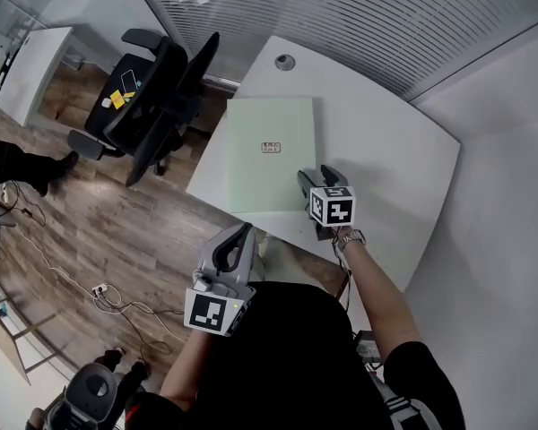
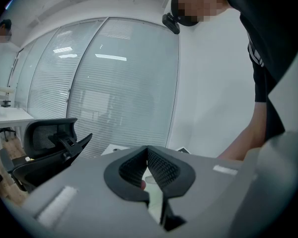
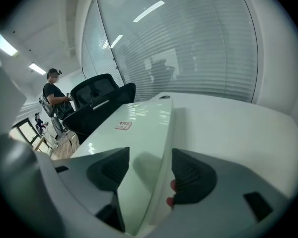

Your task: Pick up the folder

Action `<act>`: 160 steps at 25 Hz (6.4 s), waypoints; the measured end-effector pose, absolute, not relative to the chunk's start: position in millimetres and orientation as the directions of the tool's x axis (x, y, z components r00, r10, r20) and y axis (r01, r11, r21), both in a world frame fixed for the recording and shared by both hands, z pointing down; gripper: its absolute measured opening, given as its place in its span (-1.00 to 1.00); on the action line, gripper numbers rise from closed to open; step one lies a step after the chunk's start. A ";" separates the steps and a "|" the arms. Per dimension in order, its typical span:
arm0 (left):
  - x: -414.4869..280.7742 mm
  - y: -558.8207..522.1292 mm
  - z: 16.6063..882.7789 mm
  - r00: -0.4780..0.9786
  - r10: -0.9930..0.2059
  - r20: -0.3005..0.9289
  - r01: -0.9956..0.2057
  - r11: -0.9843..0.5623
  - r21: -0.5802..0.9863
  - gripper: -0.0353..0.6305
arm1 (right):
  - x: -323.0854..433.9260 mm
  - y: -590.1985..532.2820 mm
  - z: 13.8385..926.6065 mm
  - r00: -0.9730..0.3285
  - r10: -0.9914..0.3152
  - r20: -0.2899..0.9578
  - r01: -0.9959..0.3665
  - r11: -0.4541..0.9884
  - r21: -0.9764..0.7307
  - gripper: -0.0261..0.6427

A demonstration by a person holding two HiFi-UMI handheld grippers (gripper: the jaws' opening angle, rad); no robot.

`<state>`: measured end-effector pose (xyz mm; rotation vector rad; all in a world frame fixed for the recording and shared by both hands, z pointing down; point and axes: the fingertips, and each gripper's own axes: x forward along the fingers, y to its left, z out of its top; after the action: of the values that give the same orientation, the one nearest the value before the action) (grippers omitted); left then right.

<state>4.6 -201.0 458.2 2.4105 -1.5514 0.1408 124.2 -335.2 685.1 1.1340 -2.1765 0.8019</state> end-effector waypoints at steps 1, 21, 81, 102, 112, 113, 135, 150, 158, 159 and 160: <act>3.8 -201.4 459.3 0.422 -0.878 0.226 -0.904 -0.391 0.172 -0.88 | 123.9 -334.4 688.3 -0.490 -0.509 0.708 -0.848 0.468 -0.250 -0.21; -28.5 -187.0 487.4 0.353 -0.890 0.290 -0.927 -0.292 0.234 -0.88 | 120.4 -322.0 689.3 -0.526 -0.542 0.655 -0.817 0.536 -0.212 -0.21; -173.5 -146.6 643.1 0.544 -0.706 0.454 -0.802 -0.277 0.530 -0.43 | 53.3 -230.2 634.1 -0.328 -0.664 0.672 -0.922 0.379 -0.075 -0.18; -132.9 -151.8 728.5 0.771 -0.555 0.311 -0.391 -0.028 0.920 0.10 | -58.9 -122.1 456.6 -0.546 -0.715 0.437 -0.838 0.452 -0.306 -0.18; -113.1 -162.2 729.6 0.829 -0.540 0.145 -0.167 0.008 0.986 0.10 | -68.8 -104.2 456.1 -0.540 -0.713 0.448 -0.840 0.423 -0.340 -0.19; -112.1 -161.4 730.1 0.834 -0.534 0.140 -0.159 0.010 0.987 0.10 | -68.2 -102.6 456.3 -0.535 -0.715 0.450 -0.843 0.417 -0.340 -0.19; -107.6 -151.4 719.1 0.878 -0.469 0.093 -0.067 0.072 0.995 -0.04 | -68.9 -105.3 461.2 -0.527 -0.721 0.449 -0.843 0.380 -0.380 -0.19; -95.2 -118.8 665.1 0.917 -0.390 0.084 -0.106 -0.035 0.994 -0.05 | -64.4 -106.0 442.9 -0.506 -0.759 0.410 -0.852 0.366 -0.375 -0.19; -98.7 -135.3 587.7 0.888 -0.459 0.009 -0.089 -0.153 0.984 -0.05 | -52.1 -111.1 420.7 -0.489 -0.801 0.346 -0.859 0.373 -0.350 -0.26; -99.6 -137.3 575.4 0.882 -0.471 0.005 -0.094 -0.167 0.981 -0.05 | -50.3 -111.5 416.4 -0.488 -0.806 0.335 -0.860 0.377 -0.345 -0.32; -100.7 -138.4 563.3 0.876 -0.483 0.008 -0.108 -0.179 0.978 -0.05 | -48.3 -111.4 411.6 -0.487 -0.811 0.326 -0.860 0.380 -0.339 -0.40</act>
<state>-100.7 -138.4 563.3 1.7371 -0.4534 -0.3547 -48.3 -111.4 411.6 1.5318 -2.5211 0.7195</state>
